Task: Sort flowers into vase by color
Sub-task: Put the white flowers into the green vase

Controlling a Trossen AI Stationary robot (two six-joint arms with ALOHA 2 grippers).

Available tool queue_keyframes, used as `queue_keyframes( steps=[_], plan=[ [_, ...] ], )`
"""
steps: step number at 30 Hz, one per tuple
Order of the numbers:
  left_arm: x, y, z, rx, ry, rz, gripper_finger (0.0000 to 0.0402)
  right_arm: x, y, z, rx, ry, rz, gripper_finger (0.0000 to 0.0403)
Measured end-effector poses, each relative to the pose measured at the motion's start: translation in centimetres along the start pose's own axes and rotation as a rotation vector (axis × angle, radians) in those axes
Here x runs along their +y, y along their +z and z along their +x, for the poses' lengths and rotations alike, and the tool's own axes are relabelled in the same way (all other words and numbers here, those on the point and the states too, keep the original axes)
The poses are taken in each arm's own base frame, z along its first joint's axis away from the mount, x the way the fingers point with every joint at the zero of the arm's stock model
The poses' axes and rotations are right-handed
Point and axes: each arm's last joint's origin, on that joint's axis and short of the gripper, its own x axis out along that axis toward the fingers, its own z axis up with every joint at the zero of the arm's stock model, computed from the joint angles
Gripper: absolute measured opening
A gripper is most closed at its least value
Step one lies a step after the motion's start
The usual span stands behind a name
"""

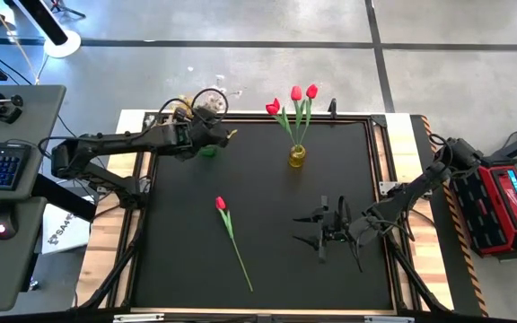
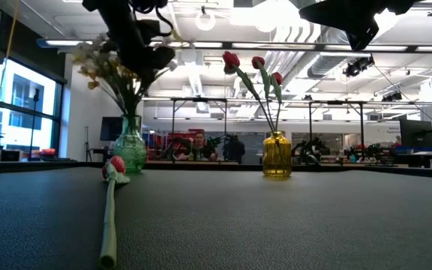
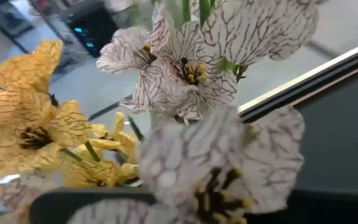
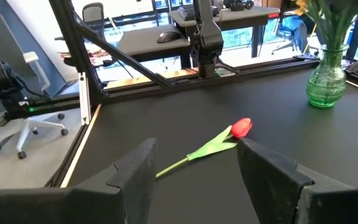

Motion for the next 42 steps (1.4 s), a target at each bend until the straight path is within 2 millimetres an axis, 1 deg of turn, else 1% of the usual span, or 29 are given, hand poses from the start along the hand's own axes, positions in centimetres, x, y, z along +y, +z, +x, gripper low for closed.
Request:
queue_keyframes(
  steps=[6, 14, 22, 25, 31, 34, 38, 42],
  plan=[
    [-0.3, 0.3, 0.1, -0.019, -0.069, -0.069, 0.0001, 0.0, -0.1, 0.0, 0.007, 0.001, -0.005, 0.0216],
    [0.4, 0.2, 0.9, 0.022, -0.050, -0.117, 0.0001, 0.0, -0.1, 0.0, 0.011, 0.004, -0.008, 0.0216],
    [0.1, 0.0, 1.7, 0.042, -0.038, -0.115, 0.0002, 0.0, -0.2, 0.0, 0.019, 0.008, -0.013, 0.0216],
    [0.1, -0.1, 1.7, 0.048, -0.047, -0.116, 0.0020, 0.0, -0.2, 0.0, 0.022, 0.009, -0.015, 0.0216],
    [0.7, 0.1, 1.6, 0.080, -0.108, -0.125, 0.0101, 0.0, -0.3, 0.0, 0.025, 0.013, -0.017, 0.0216],
    [1.3, 0.5, 0.9, 0.092, -0.151, -0.134, 0.0127, 0.0, -0.3, 0.0, 0.025, 0.013, -0.017, 0.0216],
    [2.3, 1.3, -0.1, 0.069, -0.168, -0.154, 0.0129, 0.0, -0.3, 0.0, 0.025, 0.013, -0.017, 0.0216],
    [2.7, 1.4, -0.4, 0.064, -0.169, -0.136, 0.0113, 0.0, -0.3, 0.0, 0.025, 0.013, -0.017, 0.0216]
  ],
)
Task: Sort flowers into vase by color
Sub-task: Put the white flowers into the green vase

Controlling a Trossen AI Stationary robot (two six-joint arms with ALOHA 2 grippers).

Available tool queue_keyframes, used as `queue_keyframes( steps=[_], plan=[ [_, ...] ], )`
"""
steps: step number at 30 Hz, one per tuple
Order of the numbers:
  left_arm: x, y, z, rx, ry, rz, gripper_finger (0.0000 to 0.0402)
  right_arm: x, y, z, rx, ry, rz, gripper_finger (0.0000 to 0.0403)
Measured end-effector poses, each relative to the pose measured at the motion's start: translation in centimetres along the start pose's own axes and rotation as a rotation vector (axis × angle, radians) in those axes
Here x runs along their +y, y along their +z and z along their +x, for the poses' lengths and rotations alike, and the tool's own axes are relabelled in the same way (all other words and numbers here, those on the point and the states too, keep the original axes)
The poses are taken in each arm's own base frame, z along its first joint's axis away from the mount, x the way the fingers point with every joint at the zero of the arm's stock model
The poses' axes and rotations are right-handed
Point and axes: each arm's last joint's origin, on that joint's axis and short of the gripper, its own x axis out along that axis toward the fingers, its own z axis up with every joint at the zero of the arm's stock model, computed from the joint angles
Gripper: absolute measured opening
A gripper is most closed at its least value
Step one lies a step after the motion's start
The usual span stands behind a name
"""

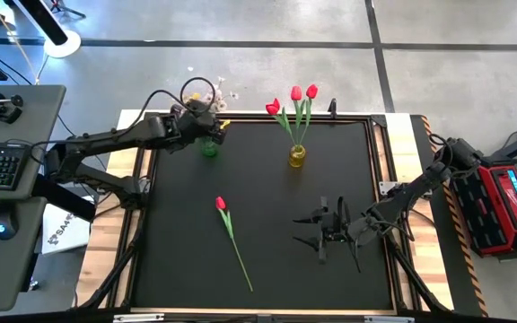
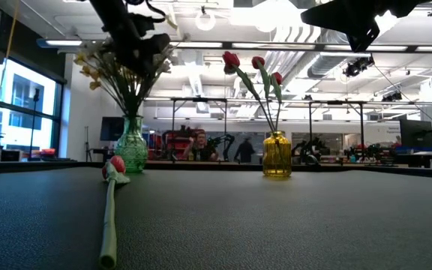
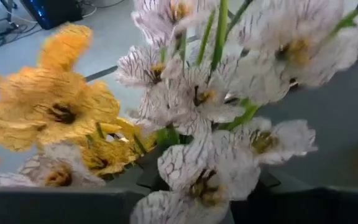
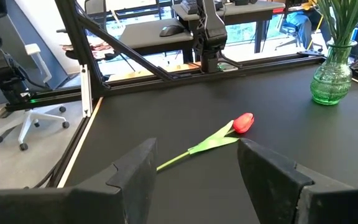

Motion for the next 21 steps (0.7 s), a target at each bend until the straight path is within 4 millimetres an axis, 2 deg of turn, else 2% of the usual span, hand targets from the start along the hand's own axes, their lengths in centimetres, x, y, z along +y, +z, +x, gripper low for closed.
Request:
queue_keyframes(
  steps=[8, 15, 21],
  plan=[
    [0.0, -1.8, 1.1, 0.038, 0.026, 0.010, 0.0008, 0.0, 0.0, 0.0, 0.000, -0.001, 0.007, 0.0216],
    [0.0, -3.7, 2.1, 0.052, 0.039, -0.025, 0.0003, 0.0, 0.0, 0.0, 0.000, -0.001, 0.007, 0.0216],
    [-0.1, -3.2, 1.5, 0.052, 0.012, 0.012, 0.0006, 0.0, 0.0, 0.0, 0.000, -0.001, 0.007, 0.0216]
  ],
)
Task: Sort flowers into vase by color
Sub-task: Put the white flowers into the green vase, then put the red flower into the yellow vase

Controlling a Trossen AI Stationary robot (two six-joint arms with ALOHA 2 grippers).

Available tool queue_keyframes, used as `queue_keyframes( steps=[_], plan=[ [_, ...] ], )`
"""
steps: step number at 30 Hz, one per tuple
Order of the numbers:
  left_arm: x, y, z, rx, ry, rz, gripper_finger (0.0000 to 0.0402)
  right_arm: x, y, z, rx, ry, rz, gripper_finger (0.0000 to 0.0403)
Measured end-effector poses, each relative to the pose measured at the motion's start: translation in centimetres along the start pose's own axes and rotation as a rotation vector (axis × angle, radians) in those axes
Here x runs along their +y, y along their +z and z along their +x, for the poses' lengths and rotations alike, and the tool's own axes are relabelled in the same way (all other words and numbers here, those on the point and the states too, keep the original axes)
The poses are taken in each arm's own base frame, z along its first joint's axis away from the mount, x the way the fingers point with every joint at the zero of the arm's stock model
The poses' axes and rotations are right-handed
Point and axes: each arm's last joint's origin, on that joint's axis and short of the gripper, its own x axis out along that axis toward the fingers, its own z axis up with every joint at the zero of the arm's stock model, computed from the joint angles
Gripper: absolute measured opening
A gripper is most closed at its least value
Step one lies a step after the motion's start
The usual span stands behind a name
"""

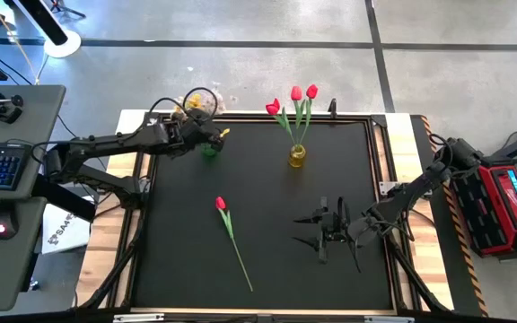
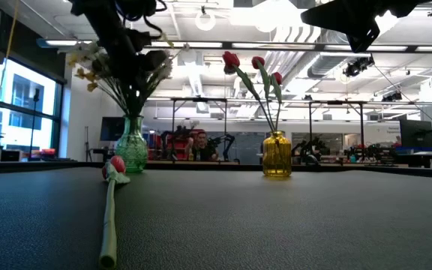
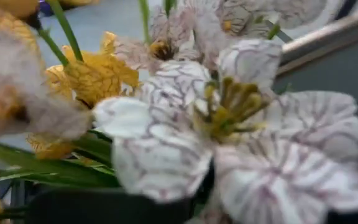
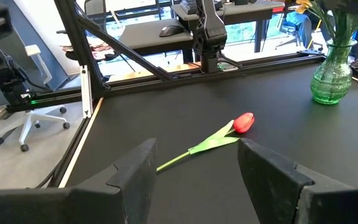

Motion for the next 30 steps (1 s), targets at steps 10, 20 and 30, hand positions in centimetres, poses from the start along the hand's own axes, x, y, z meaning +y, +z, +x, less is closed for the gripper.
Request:
queue_keyframes(
  steps=[10, 20, 30],
  plan=[
    [0.4, 2.7, -2.5, 0.047, -0.072, 0.075, 0.0102, 0.0, 0.0, 0.0, 0.000, 0.000, 0.000, 0.0216],
    [1.4, 5.3, -5.0, 0.048, -0.068, 0.077, 0.0167, 0.0, 0.0, 0.0, 0.000, 0.000, 0.000, 0.0216],
    [2.2, 8.6, -11.1, 0.032, -0.209, 0.096, 0.0168, 0.0, 0.0, 0.0, 0.000, 0.001, 0.000, 0.0216]
  ],
)
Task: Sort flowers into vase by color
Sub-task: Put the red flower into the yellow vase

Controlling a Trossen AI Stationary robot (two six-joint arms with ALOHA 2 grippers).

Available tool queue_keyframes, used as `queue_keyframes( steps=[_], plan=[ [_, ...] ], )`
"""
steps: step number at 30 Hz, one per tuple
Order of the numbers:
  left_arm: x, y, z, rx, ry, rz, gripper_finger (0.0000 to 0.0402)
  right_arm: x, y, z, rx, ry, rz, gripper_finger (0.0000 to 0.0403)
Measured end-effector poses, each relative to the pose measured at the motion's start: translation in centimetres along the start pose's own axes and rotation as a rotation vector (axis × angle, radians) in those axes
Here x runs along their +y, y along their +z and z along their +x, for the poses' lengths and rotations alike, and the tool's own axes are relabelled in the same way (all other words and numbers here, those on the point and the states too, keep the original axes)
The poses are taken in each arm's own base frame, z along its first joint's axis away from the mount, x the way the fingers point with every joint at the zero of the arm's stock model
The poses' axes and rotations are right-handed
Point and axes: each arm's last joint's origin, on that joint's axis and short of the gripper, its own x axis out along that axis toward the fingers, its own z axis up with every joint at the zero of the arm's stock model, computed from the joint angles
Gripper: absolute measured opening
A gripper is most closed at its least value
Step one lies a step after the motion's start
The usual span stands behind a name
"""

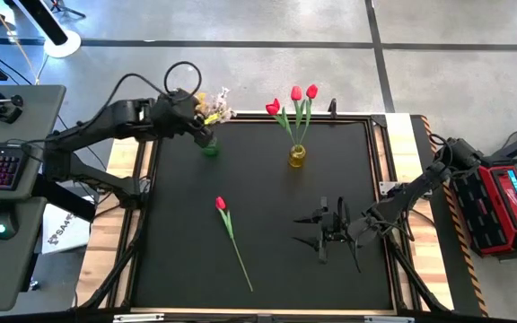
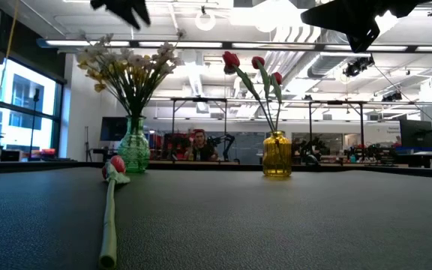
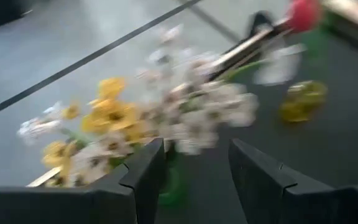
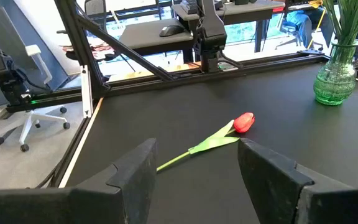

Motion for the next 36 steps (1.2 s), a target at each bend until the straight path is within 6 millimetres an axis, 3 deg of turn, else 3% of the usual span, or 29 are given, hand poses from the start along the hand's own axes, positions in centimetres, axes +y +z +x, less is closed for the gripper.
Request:
queue_keyframes(
  steps=[4, 8, 12, 16, 22, 27, 31, 36],
  plan=[
    [-1.7, 0.4, -3.1, -0.048, -0.173, 0.062, 0.0168, 0.0, 0.0, 0.0, 0.000, 0.000, 0.023, 0.0216],
    [-4.4, -1.2, -5.7, -0.046, -0.347, 0.177, 0.0168, -0.6, 0.1, 0.4, 0.000, -0.017, 0.088, 0.0216],
    [-7.0, -5.2, -7.8, 0.023, -0.436, 0.255, 0.0168, -1.6, -0.2, 2.3, 0.028, -0.087, 0.172, 0.0216],
    [-8.9, -10.6, -8.5, 0.043, -0.393, 0.291, 0.0168, -1.6, -0.6, 7.1, 0.145, -0.158, 0.168, 0.0216],
    [-9.7, -19.2, -7.1, -0.029, -0.297, 0.153, 0.0168, -1.5, -1.2, 16.7, 0.420, -0.184, 0.131, 0.0216],
    [-9.2, -25.4, -4.9, -0.171, -0.317, -0.021, 0.0168, -1.7, -2.5, 22.9, 0.562, -0.170, 0.108, 0.0216],
    [-8.5, -28.1, -3.0, -0.311, -0.343, -0.145, 0.0168, -1.3, -3.4, 25.9, 0.641, -0.168, 0.079, 0.0216],
    [-8.2, -29.4, -1.5, -0.358, -0.355, -0.222, 0.0168, -1.0, -3.9, 27.9, 0.714, -0.190, 0.028, 0.0206]
  ],
)
